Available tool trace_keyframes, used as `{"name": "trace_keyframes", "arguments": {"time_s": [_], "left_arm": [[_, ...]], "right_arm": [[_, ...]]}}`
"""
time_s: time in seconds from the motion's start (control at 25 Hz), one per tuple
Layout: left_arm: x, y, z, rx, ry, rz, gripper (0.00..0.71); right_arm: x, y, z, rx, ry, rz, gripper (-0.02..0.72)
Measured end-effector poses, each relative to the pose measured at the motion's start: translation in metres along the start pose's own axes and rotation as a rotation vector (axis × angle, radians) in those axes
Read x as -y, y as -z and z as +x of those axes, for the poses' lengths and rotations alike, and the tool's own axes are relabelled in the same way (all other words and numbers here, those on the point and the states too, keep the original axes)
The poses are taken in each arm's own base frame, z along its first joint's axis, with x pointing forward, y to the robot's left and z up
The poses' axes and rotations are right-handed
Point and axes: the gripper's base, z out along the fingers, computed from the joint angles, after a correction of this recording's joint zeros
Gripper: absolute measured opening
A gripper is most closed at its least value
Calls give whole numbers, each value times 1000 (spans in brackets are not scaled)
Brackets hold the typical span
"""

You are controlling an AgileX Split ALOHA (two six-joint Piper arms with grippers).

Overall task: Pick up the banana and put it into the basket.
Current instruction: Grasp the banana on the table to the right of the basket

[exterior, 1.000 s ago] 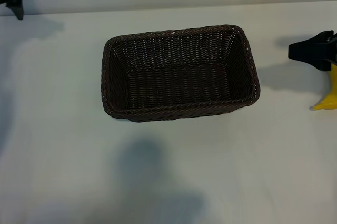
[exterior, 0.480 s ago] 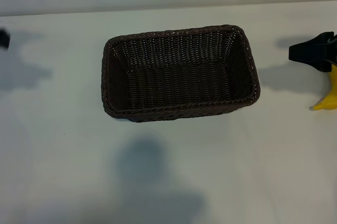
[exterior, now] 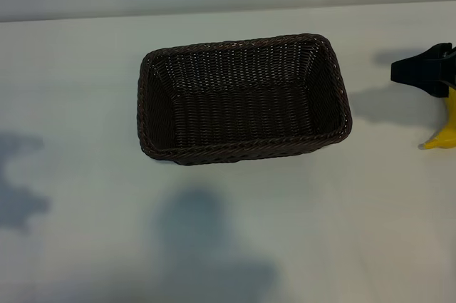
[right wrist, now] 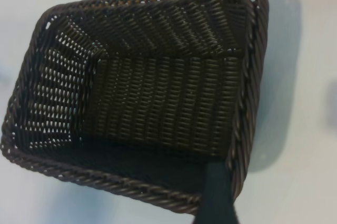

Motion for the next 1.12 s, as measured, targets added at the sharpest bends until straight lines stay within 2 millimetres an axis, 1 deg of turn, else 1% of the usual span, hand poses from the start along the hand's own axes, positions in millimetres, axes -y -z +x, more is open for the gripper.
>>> {"name": "trace_keyframes", "arguments": {"time_s": [0.04, 0.08, 0.2, 0.36, 0.48, 0.64, 1.0, 1.12], "left_arm": [[-1, 3, 13, 51, 4, 1, 572], [0, 0, 23, 64, 5, 2, 572], [-1, 0, 48, 171, 12, 6, 572], [-1, 1, 72, 309, 22, 8, 572], [-2, 6, 85, 416, 29, 10, 572], [-2, 11, 94, 493, 35, 11, 572], [-2, 12, 96, 515, 37, 12, 572], [-3, 14, 103, 562, 41, 12, 572]], "right_arm": [[0, 0, 0, 0, 0, 0, 566], [0, 0, 0, 0, 0, 0, 566], [0, 0, 0, 0, 0, 0, 566], [0, 0, 0, 0, 0, 0, 566], [0, 0, 0, 0, 0, 0, 566], [0, 0, 0, 2, 0, 4, 566], [1, 0, -1, 8, 0, 12, 566], [1, 0, -1, 10, -1, 15, 566]]}}
